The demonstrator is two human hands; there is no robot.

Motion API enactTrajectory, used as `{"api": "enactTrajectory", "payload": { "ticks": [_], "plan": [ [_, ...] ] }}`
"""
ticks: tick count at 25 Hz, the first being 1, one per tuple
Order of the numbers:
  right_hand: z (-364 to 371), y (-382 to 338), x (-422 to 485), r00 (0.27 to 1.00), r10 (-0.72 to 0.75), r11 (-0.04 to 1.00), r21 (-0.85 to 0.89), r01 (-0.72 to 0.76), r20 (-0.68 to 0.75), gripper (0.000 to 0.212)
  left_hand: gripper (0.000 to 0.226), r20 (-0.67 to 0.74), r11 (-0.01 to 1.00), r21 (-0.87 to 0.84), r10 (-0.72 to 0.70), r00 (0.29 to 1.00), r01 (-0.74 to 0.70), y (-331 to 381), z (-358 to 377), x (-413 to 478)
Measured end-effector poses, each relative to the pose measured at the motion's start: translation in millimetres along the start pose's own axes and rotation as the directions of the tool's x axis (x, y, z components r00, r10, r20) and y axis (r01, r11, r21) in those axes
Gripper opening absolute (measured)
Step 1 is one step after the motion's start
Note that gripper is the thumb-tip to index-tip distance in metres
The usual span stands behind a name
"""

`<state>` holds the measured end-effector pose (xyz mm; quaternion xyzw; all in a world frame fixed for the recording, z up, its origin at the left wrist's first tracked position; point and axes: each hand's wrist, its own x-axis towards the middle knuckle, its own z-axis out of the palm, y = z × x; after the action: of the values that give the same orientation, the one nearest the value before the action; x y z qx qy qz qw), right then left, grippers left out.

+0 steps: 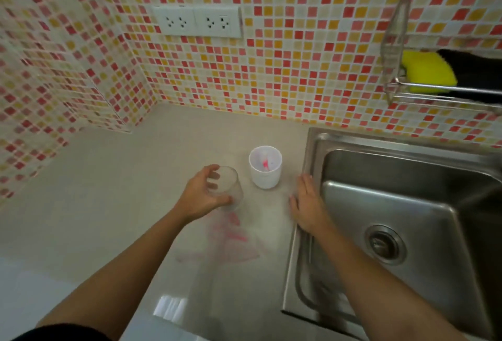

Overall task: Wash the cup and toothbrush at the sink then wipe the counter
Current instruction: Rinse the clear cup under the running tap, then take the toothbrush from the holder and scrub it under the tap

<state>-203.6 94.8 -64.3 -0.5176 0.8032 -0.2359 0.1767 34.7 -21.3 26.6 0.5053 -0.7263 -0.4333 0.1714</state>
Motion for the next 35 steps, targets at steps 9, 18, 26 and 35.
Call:
{"api": "enactTrajectory", "payload": {
  "ticks": [9,18,26,35],
  "plan": [
    [28.7,1.6,9.7,0.997,0.064,0.965,-0.256,-0.048,0.053,0.084,0.091,0.044,0.992,0.097,0.071,0.997,-0.075,-5.2,-4.9,123.6],
    [19.1,-4.4,9.9,0.997,0.060,0.986,-0.157,-0.051,0.053,0.090,0.106,0.131,0.969,0.167,0.159,0.978,-0.180,5.8,-10.9,131.3],
    [13.9,-45.2,50.8,0.999,0.046,0.921,0.385,-0.053,0.026,0.095,0.039,0.554,0.731,0.301,0.389,0.736,-0.612,51.6,26.7,118.1],
    [16.5,-49.9,54.1,0.998,0.063,0.894,0.443,-0.065,0.020,0.079,0.022,0.479,0.667,0.406,0.428,0.767,-0.625,55.2,37.7,106.1]
  ]
}}
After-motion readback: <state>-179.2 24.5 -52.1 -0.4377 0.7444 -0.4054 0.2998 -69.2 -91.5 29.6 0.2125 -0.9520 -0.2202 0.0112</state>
